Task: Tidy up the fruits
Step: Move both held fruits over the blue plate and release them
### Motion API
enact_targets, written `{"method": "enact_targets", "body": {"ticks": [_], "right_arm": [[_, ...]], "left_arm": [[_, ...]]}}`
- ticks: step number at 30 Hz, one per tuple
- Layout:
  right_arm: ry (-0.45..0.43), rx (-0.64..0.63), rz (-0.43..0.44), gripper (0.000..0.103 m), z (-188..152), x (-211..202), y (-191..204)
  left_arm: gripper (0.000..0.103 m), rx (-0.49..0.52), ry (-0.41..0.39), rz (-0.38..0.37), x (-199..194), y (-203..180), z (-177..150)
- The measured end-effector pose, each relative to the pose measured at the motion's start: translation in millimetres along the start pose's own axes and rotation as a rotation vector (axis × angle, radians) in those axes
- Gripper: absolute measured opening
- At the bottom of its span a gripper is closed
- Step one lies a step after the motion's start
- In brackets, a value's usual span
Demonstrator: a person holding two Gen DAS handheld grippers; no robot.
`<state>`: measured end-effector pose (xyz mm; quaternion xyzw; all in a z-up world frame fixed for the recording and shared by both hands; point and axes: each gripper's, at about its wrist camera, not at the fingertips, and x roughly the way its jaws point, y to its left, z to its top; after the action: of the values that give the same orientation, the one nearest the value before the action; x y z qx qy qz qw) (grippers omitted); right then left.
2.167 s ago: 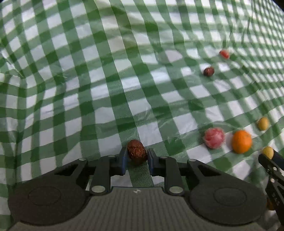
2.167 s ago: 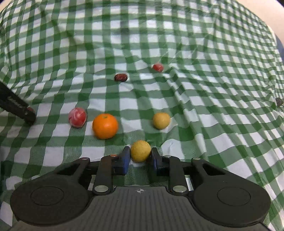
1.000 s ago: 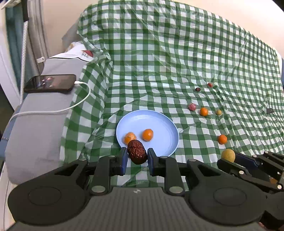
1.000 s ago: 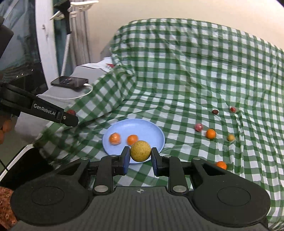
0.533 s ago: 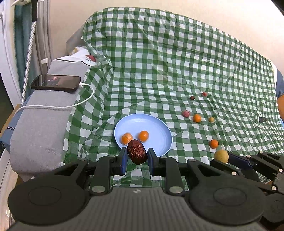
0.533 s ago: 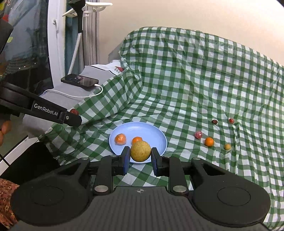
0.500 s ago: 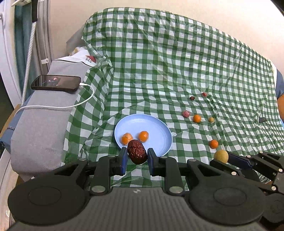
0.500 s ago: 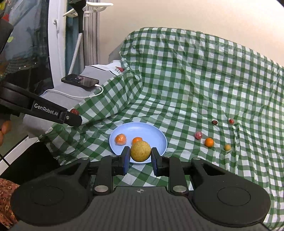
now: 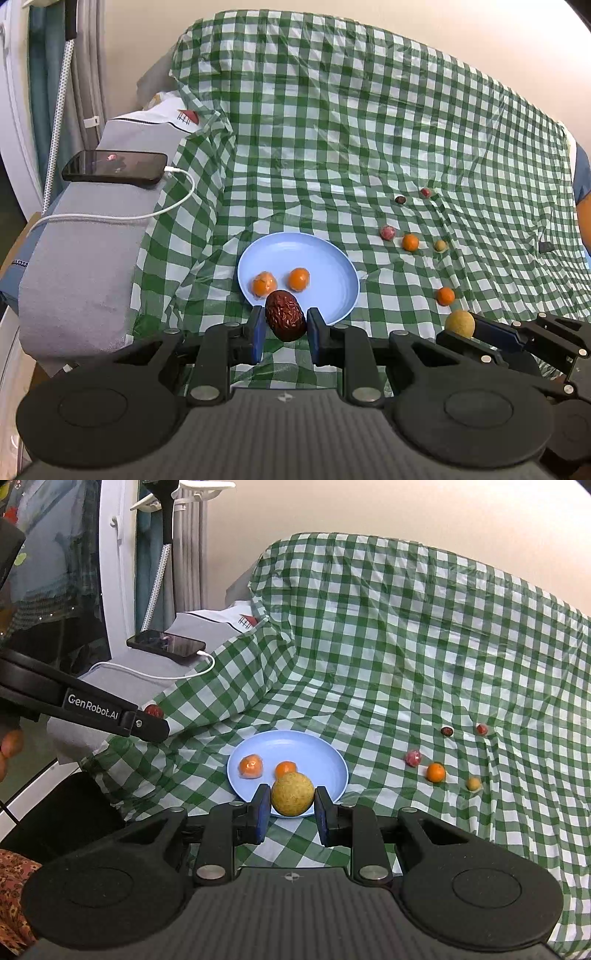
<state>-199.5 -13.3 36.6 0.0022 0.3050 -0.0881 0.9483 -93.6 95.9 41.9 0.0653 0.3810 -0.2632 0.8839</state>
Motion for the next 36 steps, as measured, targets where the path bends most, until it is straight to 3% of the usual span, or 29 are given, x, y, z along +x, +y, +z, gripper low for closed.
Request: {"method": "enact_targets", "body": {"ticks": [22, 36], "right_arm": [[0.131, 0.005, 0.004, 0.027, 6, 59, -12], [0.235, 0.073, 0.0, 0.027, 15, 153, -33]], "left_arm": [[0.026, -0.03, 0.092, 0.029, 62, 22, 28], [0.026, 0.029, 0.194, 0.023, 159, 10, 59]]}}
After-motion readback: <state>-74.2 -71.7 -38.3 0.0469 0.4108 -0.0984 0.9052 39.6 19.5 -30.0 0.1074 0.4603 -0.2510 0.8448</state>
